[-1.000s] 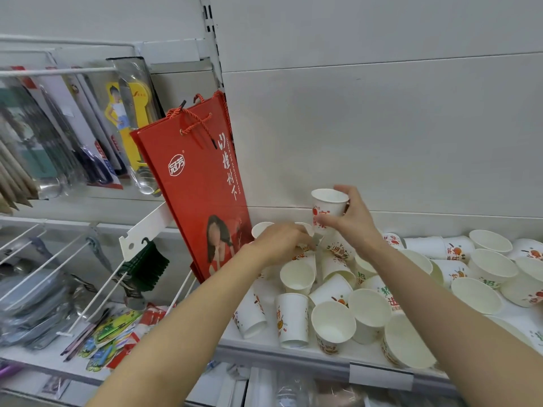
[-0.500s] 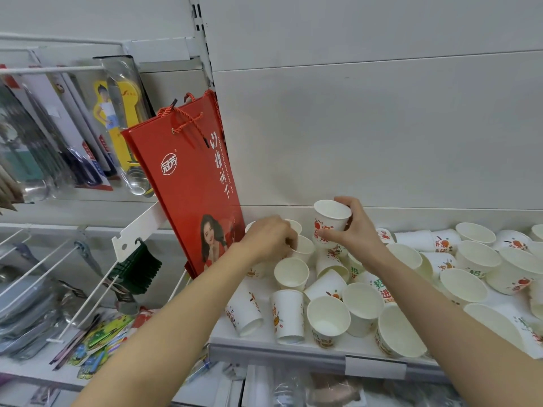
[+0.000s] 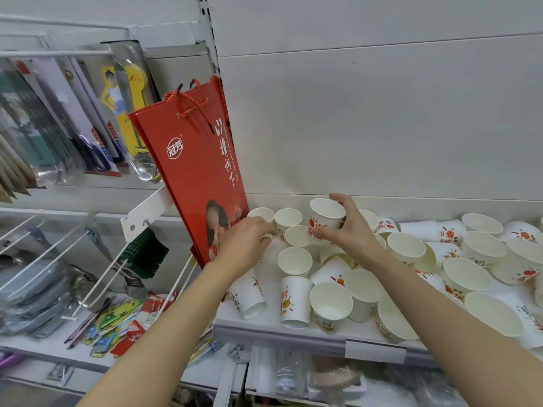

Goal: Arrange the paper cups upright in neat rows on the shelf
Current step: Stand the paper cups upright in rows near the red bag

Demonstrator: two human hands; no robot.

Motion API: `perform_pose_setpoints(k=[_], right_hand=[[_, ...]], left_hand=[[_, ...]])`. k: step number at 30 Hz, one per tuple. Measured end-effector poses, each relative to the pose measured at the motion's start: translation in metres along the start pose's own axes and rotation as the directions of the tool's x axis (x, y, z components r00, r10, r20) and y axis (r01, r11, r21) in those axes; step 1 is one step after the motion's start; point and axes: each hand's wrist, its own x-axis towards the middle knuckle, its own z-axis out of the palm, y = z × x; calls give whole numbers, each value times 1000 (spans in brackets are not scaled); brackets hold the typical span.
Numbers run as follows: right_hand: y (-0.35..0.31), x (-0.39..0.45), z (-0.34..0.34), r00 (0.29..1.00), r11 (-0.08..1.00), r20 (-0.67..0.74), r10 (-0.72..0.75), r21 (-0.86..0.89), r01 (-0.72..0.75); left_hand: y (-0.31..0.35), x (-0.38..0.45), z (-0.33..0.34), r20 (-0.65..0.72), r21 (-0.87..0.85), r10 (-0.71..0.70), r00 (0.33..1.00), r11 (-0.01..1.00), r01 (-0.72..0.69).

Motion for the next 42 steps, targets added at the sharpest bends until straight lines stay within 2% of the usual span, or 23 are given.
perform_pose_setpoints(k=[4, 7, 9, 16, 22, 29, 33, 37, 40, 42], right_hand=[[-11, -5, 16, 998, 998, 50, -42, 39, 41], [-22, -4, 40, 992, 998, 115, -55, 26, 53], [-26, -2, 55, 986, 997, 151, -73, 1, 74], [-23, -9, 92, 956, 976, 263, -127, -139, 167], [-29, -17, 107, 916, 899, 336, -220, -295, 324], [-24, -15, 108, 921, 808, 328, -209, -473, 351], [-9, -21, 118, 897, 599, 351, -267, -669, 440], [-1, -23, 122, 901, 486, 333, -279, -760, 432], [0, -21, 122, 905, 478, 329, -270, -770, 423], [-1, -22, 119, 905, 511, 330, -269, -748, 425]], left_hand=[[-2, -48, 2, 103, 235, -226, 969, 952, 197], [-2, -57, 13, 183, 272, -336, 924, 920, 281], [-2, -54, 15, 179, 249, -359, 916, 917, 311], [2, -85, -1, 53, -21, -387, 921, 921, 388], [8, -131, -5, -176, -97, -310, 934, 950, 296], [2, -138, 3, -254, -127, -237, 938, 969, 211], [-2, -140, 11, -303, -131, -131, 944, 987, 95], [-9, -140, 19, -346, -101, -52, 937, 995, 18], [-10, -139, 23, -384, -61, -4, 923, 998, -21], [-11, -139, 26, -417, -73, -1, 909, 997, -32]])
